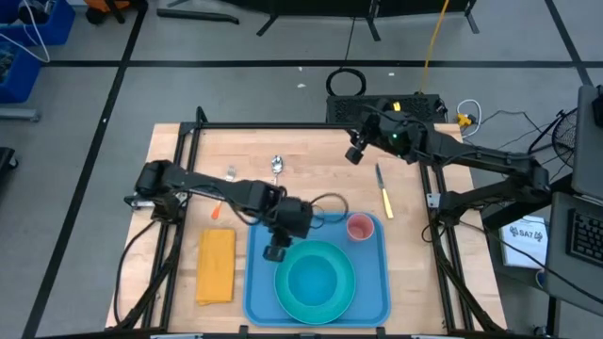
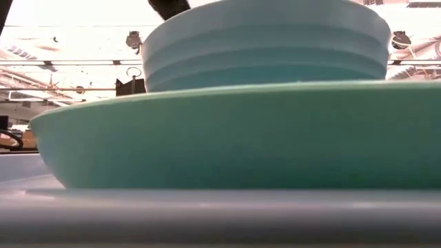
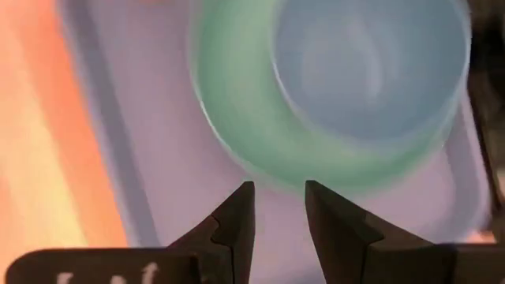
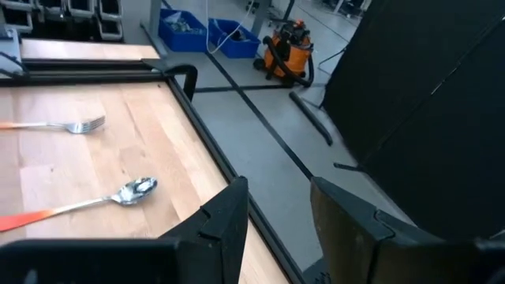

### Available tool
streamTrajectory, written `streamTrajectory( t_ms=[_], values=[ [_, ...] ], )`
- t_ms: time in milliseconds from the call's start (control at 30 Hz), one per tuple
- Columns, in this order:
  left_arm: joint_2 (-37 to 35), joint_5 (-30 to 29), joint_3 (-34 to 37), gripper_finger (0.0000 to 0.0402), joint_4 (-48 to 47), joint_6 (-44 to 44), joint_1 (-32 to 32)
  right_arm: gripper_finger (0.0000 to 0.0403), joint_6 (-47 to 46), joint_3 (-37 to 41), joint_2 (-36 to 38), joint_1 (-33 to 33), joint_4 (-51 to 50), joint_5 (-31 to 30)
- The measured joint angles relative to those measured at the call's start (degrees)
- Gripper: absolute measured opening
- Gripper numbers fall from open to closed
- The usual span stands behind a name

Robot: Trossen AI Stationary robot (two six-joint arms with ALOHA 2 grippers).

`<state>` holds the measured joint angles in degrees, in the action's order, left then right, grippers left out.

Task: Set up tray
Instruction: Adjust the blue plate on the blue tray

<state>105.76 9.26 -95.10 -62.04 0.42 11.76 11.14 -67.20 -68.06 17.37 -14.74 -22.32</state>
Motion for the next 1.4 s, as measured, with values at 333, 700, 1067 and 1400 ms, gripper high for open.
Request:
streamTrajectory(
  t_ms=[333, 700, 1067, 1400],
  values=[
    [0.24, -0.83, 15.32, 0.0115, 3.35, -11.59, 4.78, 0.0132, 0.02, 0.00, 0.78, 0.02, -0.09, -0.03],
    [0.24, 1.24, 21.42, 0.0115, 15.77, -15.62, 9.87, 0.0132, -1.37, 0.00, 0.78, -0.28, 0.33, 0.07],
    [0.64, 3.54, 21.46, 0.0097, 17.46, -16.94, 12.01, 0.0132, -1.62, 0.00, 0.78, -1.68, 0.38, 0.04],
    [1.34, 4.68, 22.96, 0.0007, 22.81, -17.00, 12.12, 0.0132, -1.57, 0.02, 0.78, -3.00, 1.21, -0.03]
  ],
)
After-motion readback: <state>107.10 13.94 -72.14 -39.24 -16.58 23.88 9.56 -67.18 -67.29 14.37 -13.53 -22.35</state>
